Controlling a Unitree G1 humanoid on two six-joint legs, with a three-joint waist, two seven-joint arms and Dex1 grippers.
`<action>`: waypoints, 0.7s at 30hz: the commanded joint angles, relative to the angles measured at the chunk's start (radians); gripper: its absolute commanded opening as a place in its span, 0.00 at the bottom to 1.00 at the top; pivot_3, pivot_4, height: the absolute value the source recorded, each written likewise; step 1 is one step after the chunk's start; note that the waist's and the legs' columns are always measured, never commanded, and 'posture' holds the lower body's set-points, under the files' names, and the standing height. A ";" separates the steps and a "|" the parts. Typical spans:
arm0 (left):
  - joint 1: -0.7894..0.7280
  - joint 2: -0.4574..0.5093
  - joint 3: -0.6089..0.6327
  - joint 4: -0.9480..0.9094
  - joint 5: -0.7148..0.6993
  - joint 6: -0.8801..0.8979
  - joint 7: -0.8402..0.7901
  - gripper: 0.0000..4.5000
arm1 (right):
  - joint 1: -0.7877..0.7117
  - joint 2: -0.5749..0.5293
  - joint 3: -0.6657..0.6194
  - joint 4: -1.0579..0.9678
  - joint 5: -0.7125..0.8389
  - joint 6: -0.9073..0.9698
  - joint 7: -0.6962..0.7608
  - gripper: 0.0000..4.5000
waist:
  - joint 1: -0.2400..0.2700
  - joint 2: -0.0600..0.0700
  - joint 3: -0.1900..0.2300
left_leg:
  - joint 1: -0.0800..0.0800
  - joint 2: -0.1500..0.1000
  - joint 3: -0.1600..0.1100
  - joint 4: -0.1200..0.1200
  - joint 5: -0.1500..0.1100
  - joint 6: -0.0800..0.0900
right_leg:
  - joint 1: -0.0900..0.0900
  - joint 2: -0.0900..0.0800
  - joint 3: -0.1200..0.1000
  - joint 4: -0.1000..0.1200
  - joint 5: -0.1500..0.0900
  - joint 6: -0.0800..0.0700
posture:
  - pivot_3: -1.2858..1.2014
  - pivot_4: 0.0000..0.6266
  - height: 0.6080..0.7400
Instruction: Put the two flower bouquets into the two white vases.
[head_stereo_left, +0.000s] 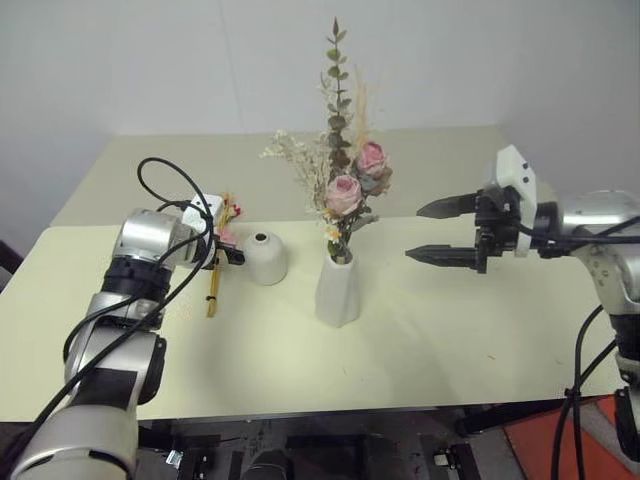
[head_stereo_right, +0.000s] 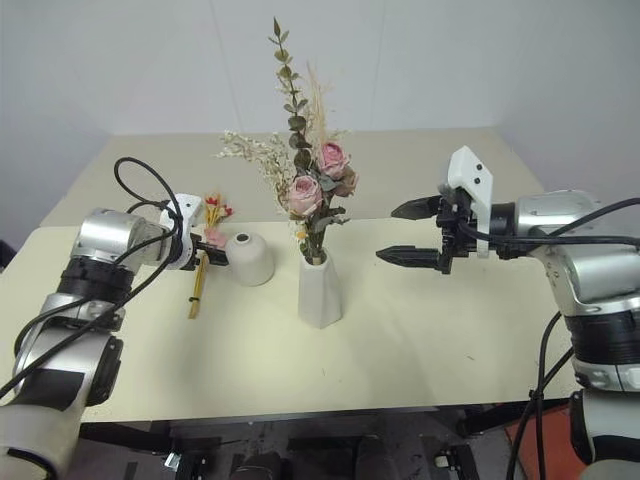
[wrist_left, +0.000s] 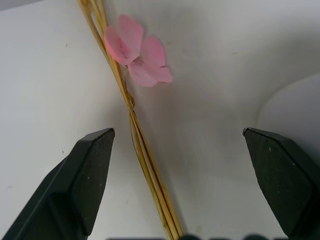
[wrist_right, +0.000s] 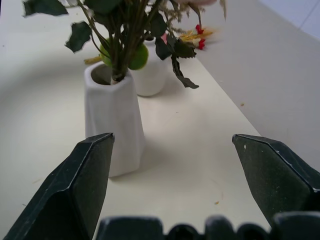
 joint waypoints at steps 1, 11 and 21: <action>-0.041 -0.029 0.030 0.109 0.039 -0.041 0.025 1.00 | -0.047 -0.005 -0.016 0.026 -0.023 -0.053 0.043 1.00 | 0.001 0.000 0.000 | 0.000 0.000 0.000 0.000 0.000 0.000 | 0.000 0.000 0.000 0.000 0.000 0.000 | 0.52 0.24 1.00; -0.069 -0.026 0.069 0.181 0.083 -0.076 0.003 0.53 | -0.034 0.014 -0.028 0.029 -0.043 -0.066 0.055 1.00 | 0.000 0.000 0.000 | 0.001 0.000 0.000 0.000 0.000 0.000 | 0.000 0.000 0.000 0.001 0.000 0.000 | 0.52 0.24 1.00; -0.016 0.064 0.189 0.035 0.051 -0.012 0.015 0.01 | -0.023 0.017 -0.034 0.088 -0.072 -0.084 0.068 1.00 | -0.005 0.000 0.000 | -0.002 0.000 0.000 0.000 0.000 0.000 | -0.002 0.000 0.000 0.003 0.000 0.000 | 0.52 0.24 1.00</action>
